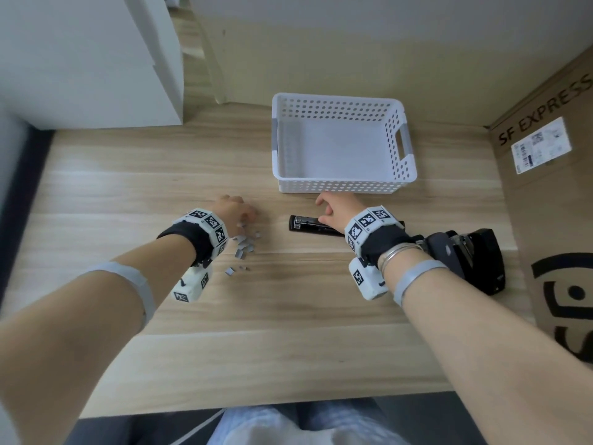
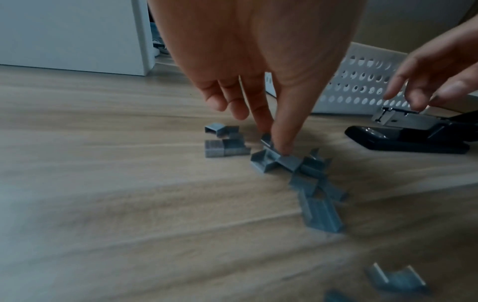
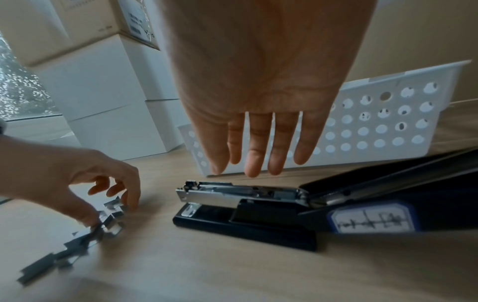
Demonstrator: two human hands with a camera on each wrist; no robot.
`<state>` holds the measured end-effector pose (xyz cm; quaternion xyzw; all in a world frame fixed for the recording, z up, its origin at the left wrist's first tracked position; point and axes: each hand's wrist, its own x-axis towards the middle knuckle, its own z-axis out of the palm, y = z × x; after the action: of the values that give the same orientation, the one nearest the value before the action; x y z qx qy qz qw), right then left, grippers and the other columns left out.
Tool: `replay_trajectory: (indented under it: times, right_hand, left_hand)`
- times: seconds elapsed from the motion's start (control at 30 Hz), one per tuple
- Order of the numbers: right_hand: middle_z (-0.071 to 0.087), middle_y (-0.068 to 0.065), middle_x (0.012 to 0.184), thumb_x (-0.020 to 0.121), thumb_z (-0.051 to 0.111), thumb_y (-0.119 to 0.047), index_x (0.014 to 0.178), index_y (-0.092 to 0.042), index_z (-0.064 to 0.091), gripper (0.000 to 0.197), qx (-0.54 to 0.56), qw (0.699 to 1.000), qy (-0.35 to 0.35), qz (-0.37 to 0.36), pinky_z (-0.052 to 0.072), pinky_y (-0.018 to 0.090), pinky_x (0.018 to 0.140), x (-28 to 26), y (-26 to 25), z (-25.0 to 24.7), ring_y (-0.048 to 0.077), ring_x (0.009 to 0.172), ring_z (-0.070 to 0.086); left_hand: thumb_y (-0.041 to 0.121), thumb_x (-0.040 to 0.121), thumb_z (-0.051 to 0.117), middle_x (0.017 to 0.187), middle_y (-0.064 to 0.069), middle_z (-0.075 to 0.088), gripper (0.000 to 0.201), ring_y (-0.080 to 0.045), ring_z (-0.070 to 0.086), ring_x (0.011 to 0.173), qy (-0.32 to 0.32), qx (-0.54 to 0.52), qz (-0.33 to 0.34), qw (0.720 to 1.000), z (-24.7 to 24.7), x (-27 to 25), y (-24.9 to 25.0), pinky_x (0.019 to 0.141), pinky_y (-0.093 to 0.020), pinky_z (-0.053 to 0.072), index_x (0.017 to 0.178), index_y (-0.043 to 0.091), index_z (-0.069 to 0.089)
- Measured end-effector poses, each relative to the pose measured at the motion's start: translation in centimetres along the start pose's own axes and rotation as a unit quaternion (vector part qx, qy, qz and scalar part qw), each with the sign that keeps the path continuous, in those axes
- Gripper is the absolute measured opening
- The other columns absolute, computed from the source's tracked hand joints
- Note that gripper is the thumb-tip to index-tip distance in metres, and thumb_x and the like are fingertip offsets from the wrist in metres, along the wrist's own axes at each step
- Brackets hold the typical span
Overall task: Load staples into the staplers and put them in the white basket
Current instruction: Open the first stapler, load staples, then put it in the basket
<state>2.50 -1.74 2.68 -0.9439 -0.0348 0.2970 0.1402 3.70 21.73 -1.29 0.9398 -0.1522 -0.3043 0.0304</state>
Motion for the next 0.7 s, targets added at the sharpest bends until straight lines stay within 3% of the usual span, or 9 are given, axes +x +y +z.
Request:
replay_trajectory:
  times: [0.1,0.2,0.4,0.53,0.7]
  right_hand:
    - [0.064,0.005,0.113,0.093,0.057,-0.020,0.127,-0.016,0.051,0.035,0.000,1.000,0.003,-0.004,0.045,0.027,0.083,0.1,0.1,0.2,0.021,0.105,0.061]
    - [0.064,0.004,0.113,0.093,0.057,-0.020,0.126,-0.017,0.051,0.034,0.003,1.000,0.004,-0.002,0.041,0.024,0.078,0.2,0.3,0.5,0.019,0.105,0.060]
    - [0.064,0.002,0.113,0.092,0.058,-0.020,0.125,-0.018,0.052,0.033,0.005,1.000,0.002,-0.003,0.041,0.024,0.079,0.4,0.3,0.8,0.019,0.105,0.059]
    - [0.064,0.002,0.112,0.092,0.057,-0.020,0.125,-0.018,0.053,0.033,0.007,1.000,0.001,-0.004,0.042,0.025,0.079,0.4,0.6,0.8,0.017,0.099,0.059]
    - [0.066,0.000,0.109,0.092,0.058,-0.023,0.119,-0.019,0.057,0.027,0.023,1.000,0.009,-0.002,0.048,0.029,0.085,0.4,0.8,0.8,0.018,0.102,0.061]
  left_hand:
    - [0.015,0.086,0.051,0.121,-0.001,0.054,0.028,-0.027,0.047,0.111,-0.014,0.001,0.028,1.000,0.0,0.0,-0.5,0.077,-0.030,0.039,0.109,0.026,0.062]
    - [0.019,0.083,0.054,0.122,0.003,0.053,0.027,-0.025,0.045,0.111,-0.045,0.016,0.039,0.998,-0.2,-0.4,-0.9,0.094,-0.033,0.043,0.104,0.032,0.063]
    - [0.023,0.082,0.060,0.129,0.002,0.047,0.021,-0.025,0.039,0.117,-0.071,0.048,0.054,0.995,-0.5,-0.2,-0.1,0.086,-0.032,0.041,0.101,0.029,0.068]
    - [0.022,0.081,0.062,0.127,0.002,0.048,0.016,-0.024,0.041,0.116,-0.047,0.034,0.064,0.996,-0.1,0.1,0.2,0.079,-0.028,0.038,0.095,0.025,0.070]
    - [0.026,0.083,0.062,0.122,0.000,0.052,0.018,-0.027,0.041,0.117,-0.022,-0.023,0.055,0.998,-0.7,0.8,1.3,0.092,-0.033,0.040,0.097,0.017,0.069]
